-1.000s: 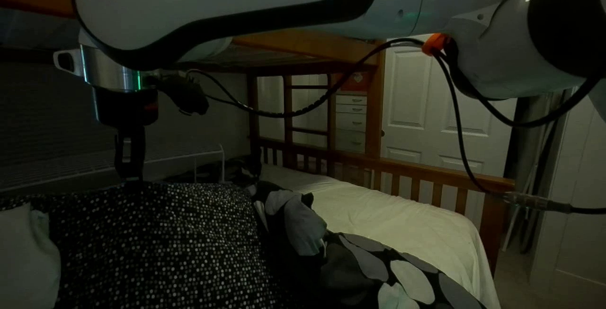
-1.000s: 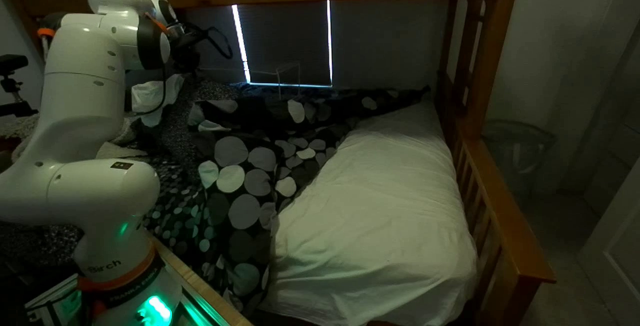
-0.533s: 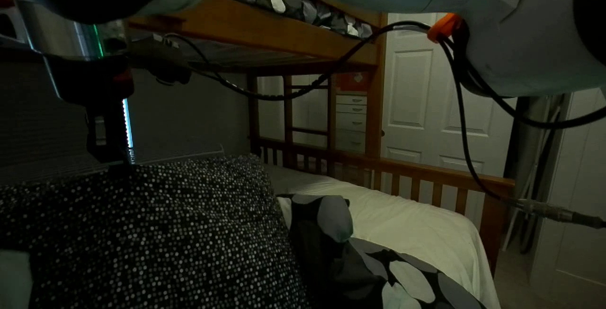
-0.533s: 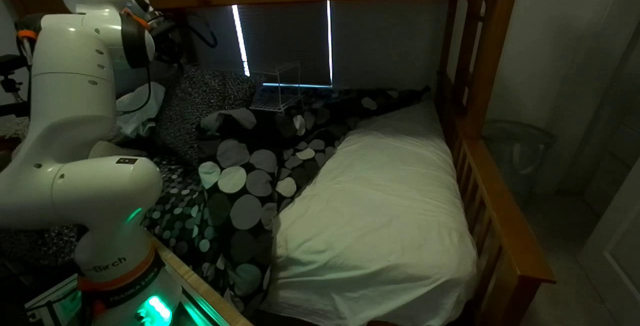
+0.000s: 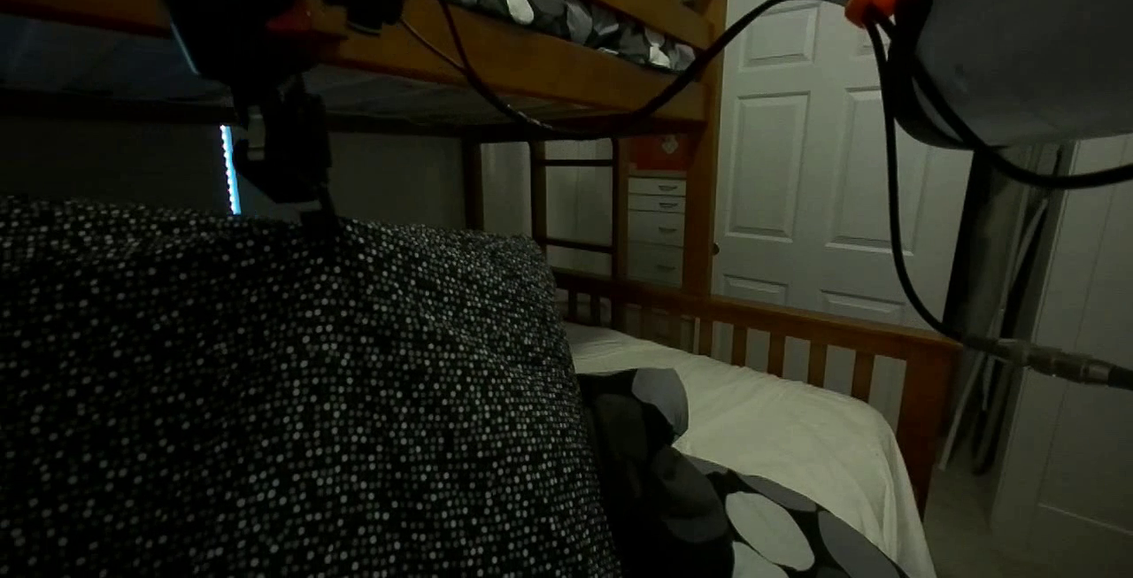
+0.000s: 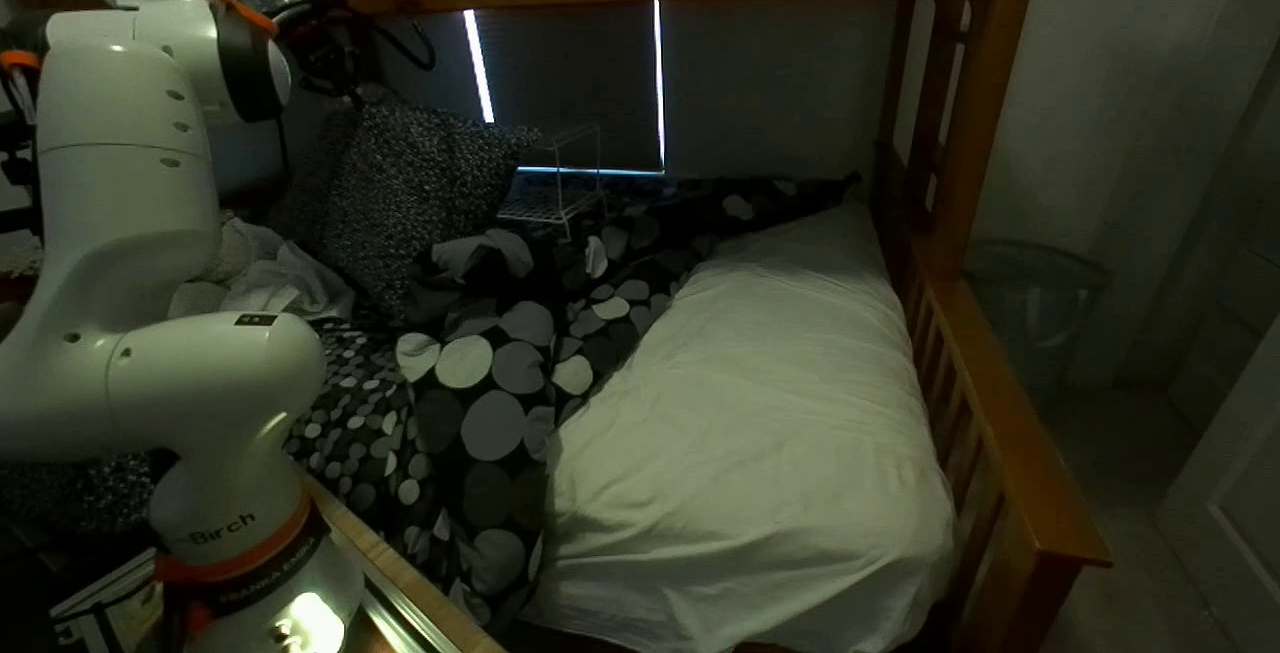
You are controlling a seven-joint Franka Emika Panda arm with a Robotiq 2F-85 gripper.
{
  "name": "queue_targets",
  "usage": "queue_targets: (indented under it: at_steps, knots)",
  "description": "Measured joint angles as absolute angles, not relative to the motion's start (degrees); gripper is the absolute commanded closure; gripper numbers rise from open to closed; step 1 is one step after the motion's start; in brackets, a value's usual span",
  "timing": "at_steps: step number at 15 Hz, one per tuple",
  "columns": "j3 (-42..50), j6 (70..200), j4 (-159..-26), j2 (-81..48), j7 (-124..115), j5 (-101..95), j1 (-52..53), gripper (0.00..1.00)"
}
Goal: Move the black pillow to the right
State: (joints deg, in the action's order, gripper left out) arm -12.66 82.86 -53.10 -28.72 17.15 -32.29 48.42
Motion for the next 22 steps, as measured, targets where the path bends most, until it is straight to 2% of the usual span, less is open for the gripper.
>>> queue_targets:
  at_steps: [18, 22]
  knots:
    - [-12.67, 62.72, -58.16, -13.46, -5.06, -34.99, 50.57, 0.99]
    - [-12.13, 63.85, -65.57, -8.27, -5.74, -35.03, 49.24, 0.99]
